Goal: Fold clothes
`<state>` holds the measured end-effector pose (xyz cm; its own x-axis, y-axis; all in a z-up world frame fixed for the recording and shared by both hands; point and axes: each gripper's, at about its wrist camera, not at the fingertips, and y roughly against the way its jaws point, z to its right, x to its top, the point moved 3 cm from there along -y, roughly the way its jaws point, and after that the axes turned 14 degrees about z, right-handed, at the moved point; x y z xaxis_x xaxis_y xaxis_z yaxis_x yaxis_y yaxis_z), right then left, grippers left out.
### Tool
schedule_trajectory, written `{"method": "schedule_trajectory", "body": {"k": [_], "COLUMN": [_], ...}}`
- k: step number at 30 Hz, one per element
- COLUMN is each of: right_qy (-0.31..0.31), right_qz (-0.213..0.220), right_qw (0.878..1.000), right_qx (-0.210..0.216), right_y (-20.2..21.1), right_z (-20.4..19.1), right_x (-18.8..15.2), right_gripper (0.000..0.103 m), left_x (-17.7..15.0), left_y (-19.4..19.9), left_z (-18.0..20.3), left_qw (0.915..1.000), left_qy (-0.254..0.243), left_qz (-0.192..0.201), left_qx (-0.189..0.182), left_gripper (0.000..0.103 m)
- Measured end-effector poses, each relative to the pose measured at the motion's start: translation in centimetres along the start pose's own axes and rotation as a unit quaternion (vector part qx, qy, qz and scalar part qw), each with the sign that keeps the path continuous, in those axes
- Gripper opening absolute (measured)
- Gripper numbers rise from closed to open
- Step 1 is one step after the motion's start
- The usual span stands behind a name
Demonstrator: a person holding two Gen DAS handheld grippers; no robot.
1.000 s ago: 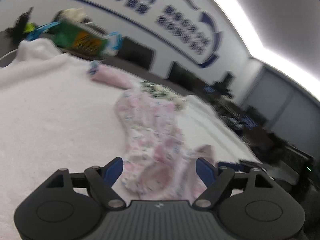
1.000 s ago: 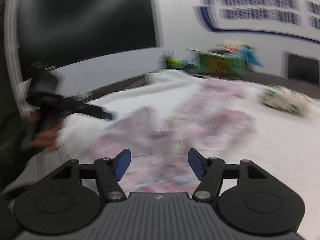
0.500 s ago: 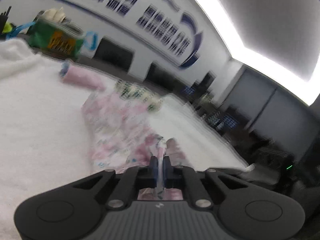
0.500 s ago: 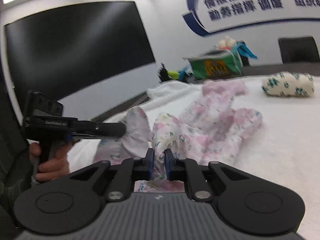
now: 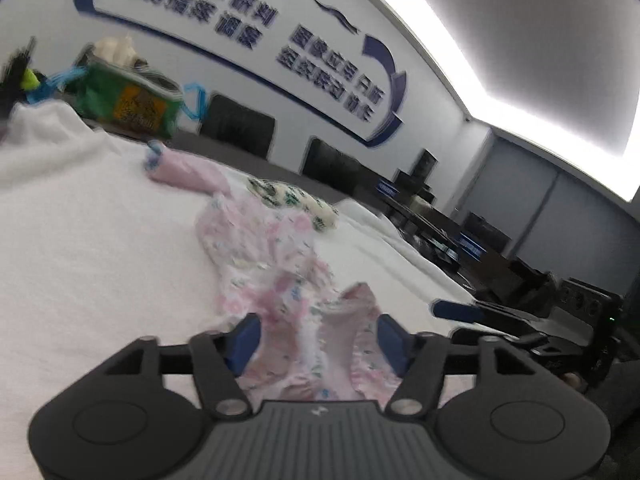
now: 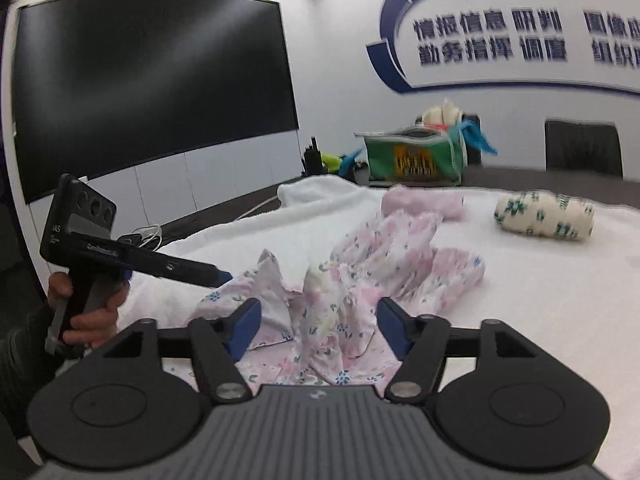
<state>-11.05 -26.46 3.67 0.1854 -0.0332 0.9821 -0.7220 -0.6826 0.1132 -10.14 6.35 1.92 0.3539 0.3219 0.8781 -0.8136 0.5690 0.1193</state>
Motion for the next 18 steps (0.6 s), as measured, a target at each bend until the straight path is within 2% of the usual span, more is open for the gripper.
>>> {"method": "schedule_trajectory", "body": {"k": [1,4,7,13,18], "right_qy": [0.005,0.004,-0.013,-0.042,-0.054], "right_qz": [0.001,-0.003,-0.004,-0.008,-0.006], "right_qw": [1.000,1.000,1.000,0.998,0.997], "right_qx": [-0.003,-0.015,-0.028,-0.043,-0.050], "right_y": [0.3,0.3,-0.1,-0.5,-0.3], "right_z": [-0.1,0.0,0.5,1.3,1.8], "right_x": [0.0,-0.3,-0.9,-1.7,-1.9], "right_gripper": [0.070,0.070,0.070,0.070,0.070], "left_x": [0.0,-0.1,-0.1,0.0,-0.3], "left_y": [0.2,0.0,-0.7,-2.1,-2.4], "left_z": [-0.2,-0.8,-0.9,-0.7,-0.7], "left_qw": [0.9998,0.9969,0.9935,0.9914,0.9919], "left_qy": [0.002,0.008,0.004,-0.004,-0.008], "left_qz": [0.003,0.005,0.009,0.001,-0.003], "left_qx": [0.018,0.078,0.113,0.131,0.127], "left_gripper": [0.074,0.074,0.074,0.074,0.074]}}
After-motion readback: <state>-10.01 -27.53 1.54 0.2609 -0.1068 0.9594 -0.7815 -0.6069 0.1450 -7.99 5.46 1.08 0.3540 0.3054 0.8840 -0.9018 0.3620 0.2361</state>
